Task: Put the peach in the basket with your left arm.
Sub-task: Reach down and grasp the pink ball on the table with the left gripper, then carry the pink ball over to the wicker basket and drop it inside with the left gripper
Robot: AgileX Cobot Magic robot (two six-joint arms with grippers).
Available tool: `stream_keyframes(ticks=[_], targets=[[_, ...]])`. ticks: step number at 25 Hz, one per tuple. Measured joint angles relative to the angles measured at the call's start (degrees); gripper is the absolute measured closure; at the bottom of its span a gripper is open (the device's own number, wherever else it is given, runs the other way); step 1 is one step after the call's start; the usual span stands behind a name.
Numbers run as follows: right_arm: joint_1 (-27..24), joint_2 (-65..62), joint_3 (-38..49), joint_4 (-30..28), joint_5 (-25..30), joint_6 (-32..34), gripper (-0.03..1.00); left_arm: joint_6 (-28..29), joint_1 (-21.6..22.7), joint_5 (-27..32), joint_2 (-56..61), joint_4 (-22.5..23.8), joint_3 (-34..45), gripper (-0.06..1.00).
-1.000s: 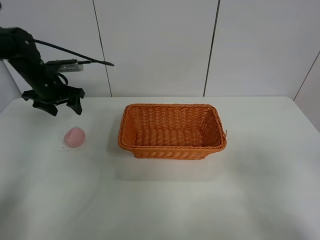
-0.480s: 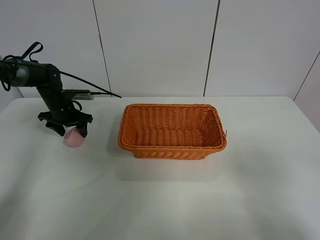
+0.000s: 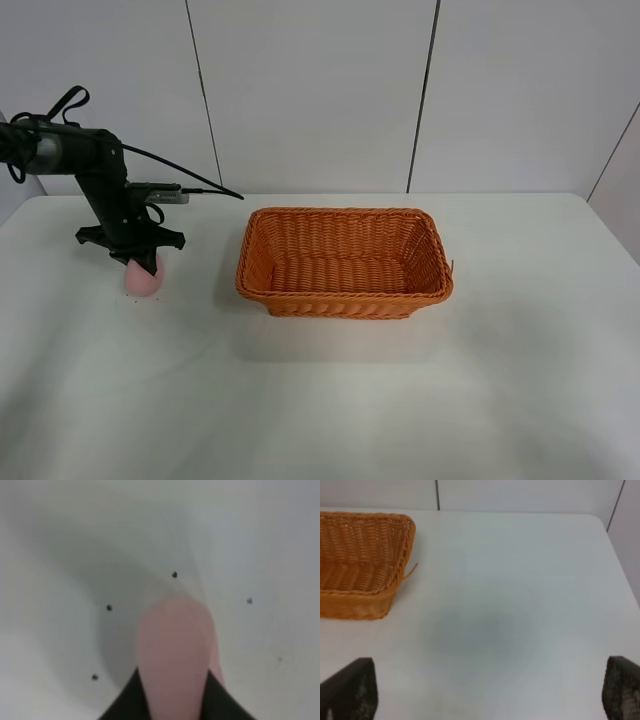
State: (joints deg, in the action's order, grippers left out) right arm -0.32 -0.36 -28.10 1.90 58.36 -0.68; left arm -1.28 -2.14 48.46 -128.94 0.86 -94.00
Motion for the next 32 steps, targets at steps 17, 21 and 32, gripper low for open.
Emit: stream_keyframes(ticks=[17,21,32], targets=[[0.0,0.0,0.0,0.0,0.0,0.0,0.27,0.3,-6.8,18.4,8.7,-0.1,-22.6,0.89],[0.0,0.0,0.0,0.0,0.0,0.0,0.27,0.2,-15.8,18.4,7.2,-0.9,-23.7,0.89],[0.0,0.0,0.0,0.0,0.0,0.0,0.27,0.6,-34.4,12.5,-8.8,-1.7,-33.1,0.89]])
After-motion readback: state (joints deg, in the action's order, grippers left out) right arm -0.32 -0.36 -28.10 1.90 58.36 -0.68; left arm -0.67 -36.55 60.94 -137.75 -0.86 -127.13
